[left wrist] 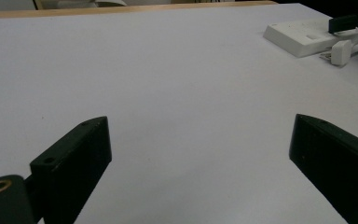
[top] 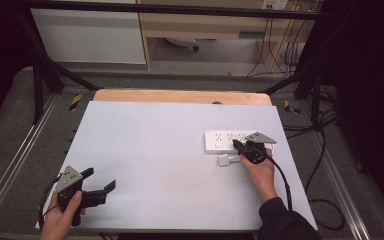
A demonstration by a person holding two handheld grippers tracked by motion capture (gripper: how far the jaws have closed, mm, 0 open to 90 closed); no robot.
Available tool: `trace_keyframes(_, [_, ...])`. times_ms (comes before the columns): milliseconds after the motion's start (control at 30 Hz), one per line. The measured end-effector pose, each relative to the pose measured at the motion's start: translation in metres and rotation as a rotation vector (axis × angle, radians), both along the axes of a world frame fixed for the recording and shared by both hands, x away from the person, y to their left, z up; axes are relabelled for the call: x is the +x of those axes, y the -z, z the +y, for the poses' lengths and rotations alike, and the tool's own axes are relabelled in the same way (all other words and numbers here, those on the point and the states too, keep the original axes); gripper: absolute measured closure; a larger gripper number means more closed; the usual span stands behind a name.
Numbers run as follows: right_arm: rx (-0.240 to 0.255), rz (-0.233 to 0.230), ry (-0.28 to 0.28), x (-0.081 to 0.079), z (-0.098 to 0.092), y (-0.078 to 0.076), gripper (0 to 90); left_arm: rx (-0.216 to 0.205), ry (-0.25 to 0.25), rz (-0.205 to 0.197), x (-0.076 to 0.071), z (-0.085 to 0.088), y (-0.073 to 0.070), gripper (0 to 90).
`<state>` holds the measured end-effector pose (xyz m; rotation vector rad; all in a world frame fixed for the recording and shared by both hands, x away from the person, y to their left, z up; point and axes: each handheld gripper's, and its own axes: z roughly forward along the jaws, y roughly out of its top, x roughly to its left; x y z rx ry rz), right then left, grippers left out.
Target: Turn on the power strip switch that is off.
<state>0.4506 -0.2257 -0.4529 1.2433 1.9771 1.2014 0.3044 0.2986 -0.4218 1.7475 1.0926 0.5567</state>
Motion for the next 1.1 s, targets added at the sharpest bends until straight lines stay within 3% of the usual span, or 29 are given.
trace_keyframes(667, [0.018, 0.014, 0.011, 0.001, -0.003, 0.001, 90.0, 0.001, -0.001, -0.002, 0.000, -0.001, 0.000, 5.4])
trace_keyframes(933, [0.040, -0.015, 0.003, 0.000, -0.005, -0.005, 90.0, -0.017, -0.039, -0.005, -0.001, 0.004, 0.000, 5.4])
trace_keyframes(1100, [0.045, -0.026, 0.000, -0.003, -0.004, -0.008, 90.0, -0.012, -0.038, -0.001, 0.000, 0.005, 0.001, 5.3])
